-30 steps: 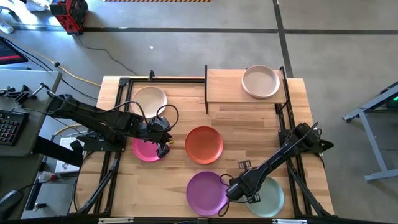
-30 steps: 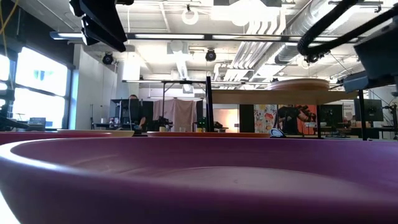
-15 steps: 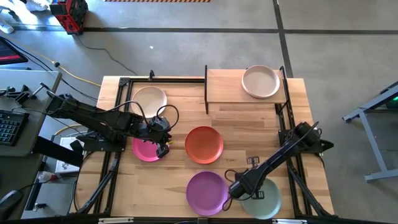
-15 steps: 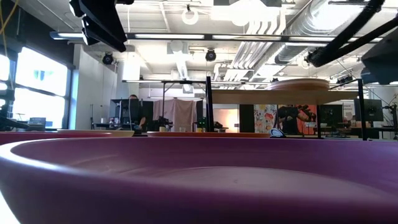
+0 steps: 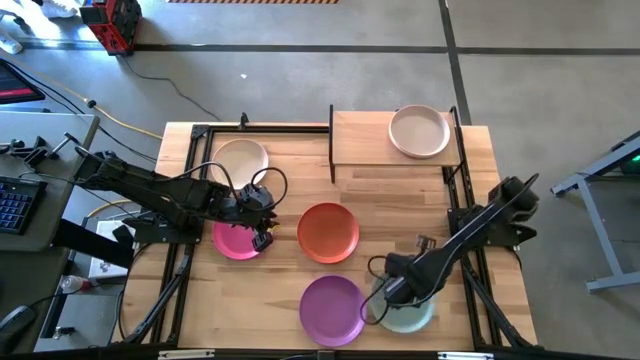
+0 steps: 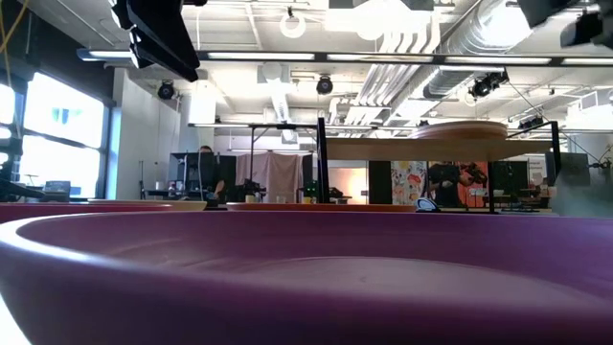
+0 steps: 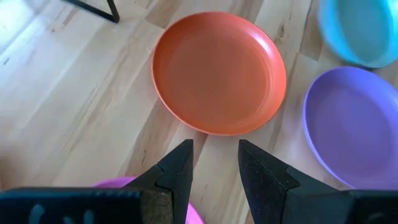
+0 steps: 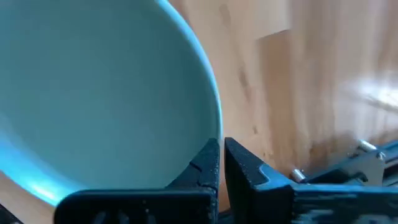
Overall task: Place and stack plates onto a shelf
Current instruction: Stack the light blue plate on top of the gray plate on the shelf
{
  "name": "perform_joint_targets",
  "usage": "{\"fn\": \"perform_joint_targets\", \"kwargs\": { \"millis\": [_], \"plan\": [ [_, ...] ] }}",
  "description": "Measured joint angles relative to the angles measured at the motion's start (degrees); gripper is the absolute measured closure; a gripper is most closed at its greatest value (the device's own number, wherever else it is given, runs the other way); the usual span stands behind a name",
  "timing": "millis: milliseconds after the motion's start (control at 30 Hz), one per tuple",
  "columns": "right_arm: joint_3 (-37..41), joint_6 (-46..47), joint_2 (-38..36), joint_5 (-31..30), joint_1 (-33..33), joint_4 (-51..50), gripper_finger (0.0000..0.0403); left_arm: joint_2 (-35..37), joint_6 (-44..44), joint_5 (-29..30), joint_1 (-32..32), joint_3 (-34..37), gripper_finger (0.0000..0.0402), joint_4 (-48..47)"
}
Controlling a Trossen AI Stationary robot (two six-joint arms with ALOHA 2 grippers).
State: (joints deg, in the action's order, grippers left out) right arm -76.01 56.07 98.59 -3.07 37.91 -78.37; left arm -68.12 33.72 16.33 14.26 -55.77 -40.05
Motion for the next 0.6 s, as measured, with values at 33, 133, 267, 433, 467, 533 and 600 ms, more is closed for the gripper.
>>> {"fn": "perform_joint_targets", "kwargs": {
  "millis": [33, 133, 267, 433, 467, 533, 600],
  "plan": [
    [0.00, 1.64, -1.09, -1.15, -0.02, -0.46, 0.0403, 0.00, -0.48, 0.20, 0.00, 0.00, 0.0286, 0.01],
    [0.00, 7.41, -4.29, -4.62, -0.02, -2.54, 0.0403, 0.00, -1.33, 1.97, 0.00, 0.00, 0.0286, 0.00],
    [0.00, 12.67, -7.82, -8.76, -0.04, -4.65, 0.0403, 0.00, -2.49, 3.92, -0.04, 0.00, 0.0286, 0.02],
    [0.00, 12.51, -9.25, -10.33, -0.24, -4.36, 0.0403, 0.00, -2.89, 3.86, -0.70, 0.00, 0.0286, 0.02],
    [0.00, 12.51, -9.25, -10.32, -0.41, -4.01, 0.0403, 0.00, -2.90, 3.86, -0.88, 0.00, 0.0286, 0.02],
    [0.00, 12.51, -9.25, -10.32, -1.01, -3.06, 0.0403, 0.00, -2.89, 3.84, -1.23, 0.00, 0.0286, 0.01],
    [0.00, 12.52, -9.23, -10.29, -1.96, -2.39, 0.0403, 0.00, -2.89, 3.83, -1.57, 0.00, 0.0286, 0.00]
  ]
}}
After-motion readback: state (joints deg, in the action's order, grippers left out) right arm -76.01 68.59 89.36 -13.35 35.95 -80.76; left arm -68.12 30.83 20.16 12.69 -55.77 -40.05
